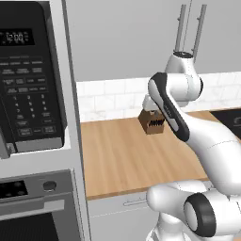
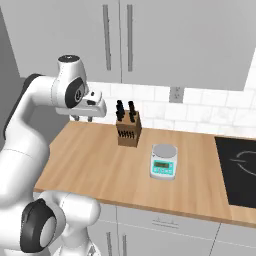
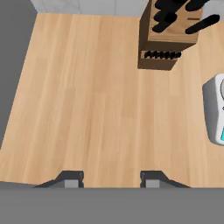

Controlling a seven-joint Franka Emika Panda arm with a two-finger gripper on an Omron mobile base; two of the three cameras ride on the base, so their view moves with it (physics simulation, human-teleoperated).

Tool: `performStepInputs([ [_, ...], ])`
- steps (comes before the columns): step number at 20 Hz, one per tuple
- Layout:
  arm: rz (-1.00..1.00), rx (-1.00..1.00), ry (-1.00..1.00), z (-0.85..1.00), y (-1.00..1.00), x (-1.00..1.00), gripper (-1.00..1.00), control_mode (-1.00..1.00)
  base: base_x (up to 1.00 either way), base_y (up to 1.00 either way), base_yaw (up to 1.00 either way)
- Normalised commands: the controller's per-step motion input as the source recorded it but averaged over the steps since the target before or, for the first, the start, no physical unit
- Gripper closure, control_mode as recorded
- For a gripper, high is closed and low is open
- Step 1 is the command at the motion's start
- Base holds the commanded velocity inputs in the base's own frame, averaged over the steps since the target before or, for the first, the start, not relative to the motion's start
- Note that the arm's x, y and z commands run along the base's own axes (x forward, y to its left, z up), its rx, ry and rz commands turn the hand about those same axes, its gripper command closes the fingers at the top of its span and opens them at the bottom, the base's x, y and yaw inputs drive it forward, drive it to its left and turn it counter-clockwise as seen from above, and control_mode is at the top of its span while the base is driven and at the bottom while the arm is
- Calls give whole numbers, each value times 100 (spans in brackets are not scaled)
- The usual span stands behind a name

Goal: Take a straw from the drawer in front and place it inside the glass cup on the dining counter.

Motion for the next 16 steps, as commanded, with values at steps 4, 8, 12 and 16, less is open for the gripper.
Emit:
performStepInputs([
  [4, 0, 0, 0, 0, 0, 0, -100, 100, -24, 2, 0],
  [8, 0, 0, 0, 0, 0, 0, -100, 100, -86, 1, 3],
  [12, 0, 0, 0, 0, 0, 0, -100, 100, -89, -14, 19],
  [16, 0, 0, 0, 0, 0, 0, -100, 100, -20, -34, 42],
])
